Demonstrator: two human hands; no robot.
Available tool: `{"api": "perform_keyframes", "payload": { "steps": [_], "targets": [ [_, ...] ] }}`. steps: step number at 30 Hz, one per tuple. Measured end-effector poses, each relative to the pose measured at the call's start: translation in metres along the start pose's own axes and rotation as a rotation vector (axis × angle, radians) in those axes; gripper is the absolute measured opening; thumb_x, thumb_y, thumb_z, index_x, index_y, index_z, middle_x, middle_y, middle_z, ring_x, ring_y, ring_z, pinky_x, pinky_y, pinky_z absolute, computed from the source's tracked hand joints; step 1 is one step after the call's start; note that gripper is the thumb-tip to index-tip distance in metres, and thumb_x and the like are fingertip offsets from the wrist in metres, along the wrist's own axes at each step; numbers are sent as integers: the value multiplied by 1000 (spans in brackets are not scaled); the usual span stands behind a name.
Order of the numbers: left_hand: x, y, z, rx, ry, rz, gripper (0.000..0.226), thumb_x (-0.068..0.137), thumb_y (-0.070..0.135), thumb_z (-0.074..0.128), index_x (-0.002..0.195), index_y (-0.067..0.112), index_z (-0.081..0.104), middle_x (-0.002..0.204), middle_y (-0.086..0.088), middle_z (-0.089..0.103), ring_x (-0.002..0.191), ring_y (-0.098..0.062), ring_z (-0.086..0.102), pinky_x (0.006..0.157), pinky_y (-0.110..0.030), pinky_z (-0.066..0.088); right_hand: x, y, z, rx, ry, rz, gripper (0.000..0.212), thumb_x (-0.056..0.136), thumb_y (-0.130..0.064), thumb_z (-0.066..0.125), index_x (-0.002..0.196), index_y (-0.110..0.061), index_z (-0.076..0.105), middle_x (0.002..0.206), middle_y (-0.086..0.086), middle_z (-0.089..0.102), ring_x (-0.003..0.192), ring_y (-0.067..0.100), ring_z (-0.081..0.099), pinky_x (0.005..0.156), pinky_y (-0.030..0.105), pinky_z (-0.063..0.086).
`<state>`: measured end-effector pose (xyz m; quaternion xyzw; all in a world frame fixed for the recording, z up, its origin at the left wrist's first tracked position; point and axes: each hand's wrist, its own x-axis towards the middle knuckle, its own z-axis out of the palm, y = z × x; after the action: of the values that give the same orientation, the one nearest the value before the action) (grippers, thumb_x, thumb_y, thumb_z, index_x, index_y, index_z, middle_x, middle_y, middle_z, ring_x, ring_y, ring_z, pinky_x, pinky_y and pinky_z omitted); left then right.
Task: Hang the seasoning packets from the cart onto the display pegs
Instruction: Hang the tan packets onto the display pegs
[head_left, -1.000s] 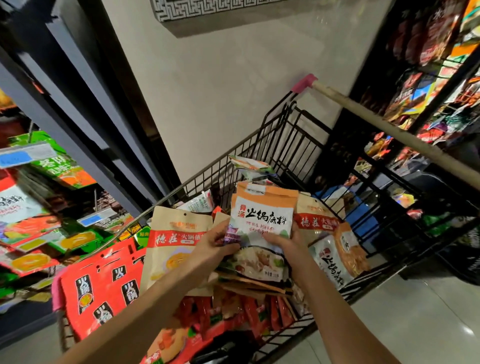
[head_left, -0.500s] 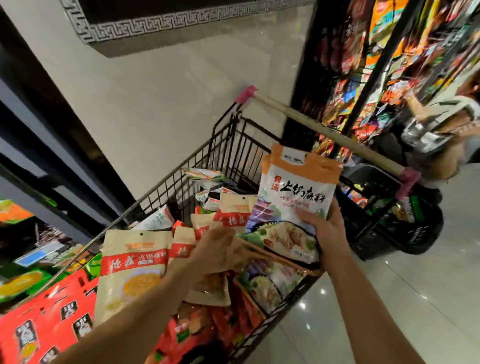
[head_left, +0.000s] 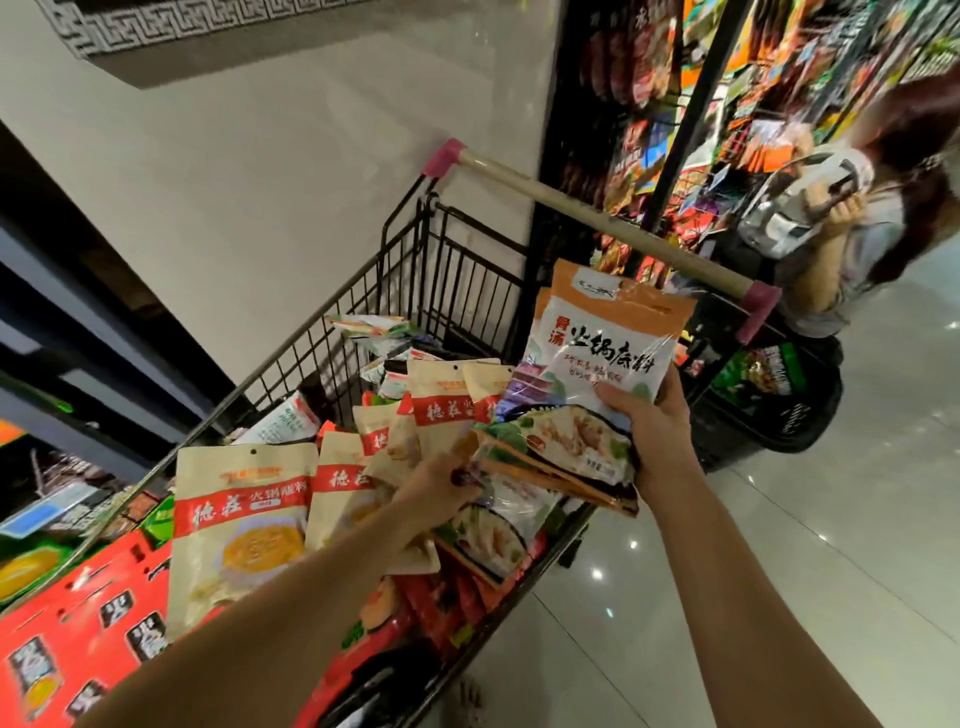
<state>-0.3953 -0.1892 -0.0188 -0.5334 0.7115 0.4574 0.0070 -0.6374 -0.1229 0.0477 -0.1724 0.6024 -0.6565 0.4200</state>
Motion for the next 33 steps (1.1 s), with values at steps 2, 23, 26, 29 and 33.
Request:
{"api": "perform_keyframes", "payload": {
  "steps": [2,23,26,29,33],
  "targets": [
    [-3,-25,-8,-31,75,-9,21,93,26,73,114,21,72,106,4,64,111,-20,60,89,-30,45,-2,-2,8,3,-19,9,65,78,-1,83,131,-30,59,117,0,76,105,29,74,91,58,59],
    [-286,-233,-193,-868,943,-99,29,95,-13,54,98,14,64,68,-9,64,55,-20,58,44,-18,43,-200,52,285,-135,-561,6,56,82,1,80,123,-31,61,110,-9,75,88,2,74,67,20,57],
    [-344,-272,-214,-927,1061,-104,43,97,2,61,130,28,57,91,-8,69,79,-26,61,63,-29,53,-259,60,330,-158,-582,-48,58,80,6,80,123,-27,60,109,-7,74,78,-3,71,62,16,55],
    [-397,-298,-238,-822,1157,-16,46,94,3,65,126,37,58,115,10,68,102,-11,65,89,-29,50,-315,66,365,-121,-658,-77,62,83,9,76,131,-24,55,110,-11,71,81,-8,70,64,13,56],
    [-453,-322,-265,-824,1209,-15,52,97,1,61,114,50,57,112,14,68,104,-10,65,96,-38,49,-367,72,404,-73,-746,-46,64,86,2,77,139,-25,55,123,-2,73,106,14,72,85,35,62]
  ]
}}
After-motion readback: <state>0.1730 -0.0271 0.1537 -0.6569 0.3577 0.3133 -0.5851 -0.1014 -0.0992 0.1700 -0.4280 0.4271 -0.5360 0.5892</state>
